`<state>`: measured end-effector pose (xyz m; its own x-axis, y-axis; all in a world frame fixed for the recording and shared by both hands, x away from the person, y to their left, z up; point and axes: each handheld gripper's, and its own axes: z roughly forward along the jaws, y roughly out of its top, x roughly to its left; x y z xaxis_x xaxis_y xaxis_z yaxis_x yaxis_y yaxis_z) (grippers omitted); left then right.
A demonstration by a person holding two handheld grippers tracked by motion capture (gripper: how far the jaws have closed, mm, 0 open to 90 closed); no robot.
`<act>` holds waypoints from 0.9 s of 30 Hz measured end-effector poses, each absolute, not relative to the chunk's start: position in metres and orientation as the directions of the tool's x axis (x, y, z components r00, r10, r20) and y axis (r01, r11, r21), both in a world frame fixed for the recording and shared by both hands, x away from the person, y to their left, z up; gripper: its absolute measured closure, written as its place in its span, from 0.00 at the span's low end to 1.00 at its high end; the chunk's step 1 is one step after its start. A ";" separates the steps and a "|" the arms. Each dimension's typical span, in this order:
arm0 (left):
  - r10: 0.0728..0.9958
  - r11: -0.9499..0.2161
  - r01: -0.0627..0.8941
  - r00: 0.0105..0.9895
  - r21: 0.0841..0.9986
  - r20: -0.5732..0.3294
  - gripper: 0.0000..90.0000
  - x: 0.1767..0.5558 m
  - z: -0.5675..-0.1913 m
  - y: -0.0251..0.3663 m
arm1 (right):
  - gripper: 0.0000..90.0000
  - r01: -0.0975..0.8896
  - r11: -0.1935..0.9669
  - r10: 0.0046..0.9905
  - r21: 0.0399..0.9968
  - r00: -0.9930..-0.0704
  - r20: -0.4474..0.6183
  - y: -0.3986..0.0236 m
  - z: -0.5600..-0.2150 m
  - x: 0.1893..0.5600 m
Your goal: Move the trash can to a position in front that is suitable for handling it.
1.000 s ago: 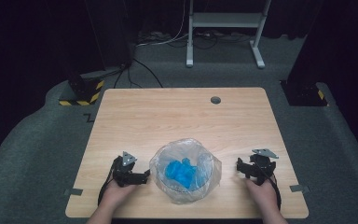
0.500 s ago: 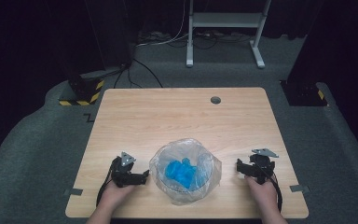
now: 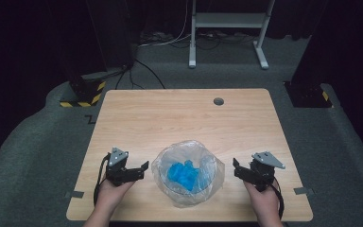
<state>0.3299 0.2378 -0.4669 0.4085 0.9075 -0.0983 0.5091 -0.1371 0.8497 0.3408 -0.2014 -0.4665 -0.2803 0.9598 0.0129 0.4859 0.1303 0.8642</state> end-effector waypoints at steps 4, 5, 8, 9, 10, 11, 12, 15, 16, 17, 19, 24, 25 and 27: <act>0.908 -0.104 0.467 0.405 0.878 -0.108 0.09 0.322 -0.451 0.233 | 0.14 0.423 0.132 0.957 0.896 -0.291 -0.003 -0.191 -0.451 0.326; 0.905 -0.094 0.461 0.408 0.883 -0.117 0.09 0.320 -0.447 0.231 | 0.14 0.404 0.120 0.956 0.907 -0.292 0.004 -0.188 -0.447 0.322; 0.914 -0.108 0.432 0.397 0.895 -0.082 0.10 0.315 -0.439 0.225 | 0.14 0.373 0.119 0.952 0.920 -0.305 0.001 -0.179 -0.440 0.314; 0.913 -0.121 0.428 0.402 0.896 -0.068 0.10 0.314 -0.437 0.222 | 0.14 0.366 0.126 0.949 0.922 -0.317 -0.004 -0.177 -0.439 0.313; 0.912 -0.132 0.430 0.407 0.893 -0.061 0.10 0.313 -0.436 0.218 | 0.14 0.361 0.135 0.943 0.923 -0.332 -0.008 -0.173 -0.438 0.311; 0.909 -0.147 0.431 0.413 0.890 -0.050 0.11 0.313 -0.436 0.217 | 0.14 0.360 0.147 0.936 0.921 -0.351 -0.012 -0.169 -0.439 0.309; 0.907 -0.168 0.439 0.420 0.882 -0.036 0.12 0.313 -0.438 0.213 | 0.14 0.359 0.156 0.933 0.920 -0.361 -0.017 -0.166 -0.439 0.309; 0.894 -0.222 0.463 0.447 0.858 -0.010 0.13 0.313 -0.443 0.204 | 0.14 0.372 0.187 0.923 0.909 -0.382 -0.033 -0.156 -0.444 0.308; 0.890 -0.237 0.468 0.457 0.851 -0.004 0.13 0.313 -0.445 0.202 | 0.14 0.375 0.195 0.922 0.906 -0.386 -0.039 -0.153 -0.446 0.308; 0.885 -0.250 0.473 0.466 0.845 0.001 0.13 0.313 -0.446 0.199 | 0.14 0.381 0.204 0.920 0.902 -0.389 -0.044 -0.150 -0.448 0.308; 0.878 -0.259 0.479 0.478 0.839 -0.002 0.14 0.310 -0.449 0.194 | 0.15 0.382 0.227 0.918 0.896 -0.392 -0.065 -0.145 -0.451 0.308; 0.883 -0.275 0.501 0.469 0.820 0.010 0.18 0.310 -0.452 0.189 | 0.16 0.387 0.236 0.920 0.892 -0.384 -0.077 -0.141 -0.454 0.309; 0.882 -0.273 0.503 0.471 0.820 0.004 0.19 0.310 -0.453 0.188 | 0.17 0.387 0.233 0.921 0.892 -0.383 -0.075 -0.141 -0.455 0.310; 0.881 -0.275 0.508 0.473 0.817 0.002 0.20 0.311 -0.452 0.186 | 0.18 0.396 0.233 0.922 0.888 -0.379 -0.073 -0.142 -0.456 0.313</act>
<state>0.3107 0.1860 -0.4518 0.4729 0.8811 0.0022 0.5077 -0.2745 0.8166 0.3130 -0.1417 -0.4562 -0.3794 0.9223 -0.0729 0.3959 0.2331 0.8882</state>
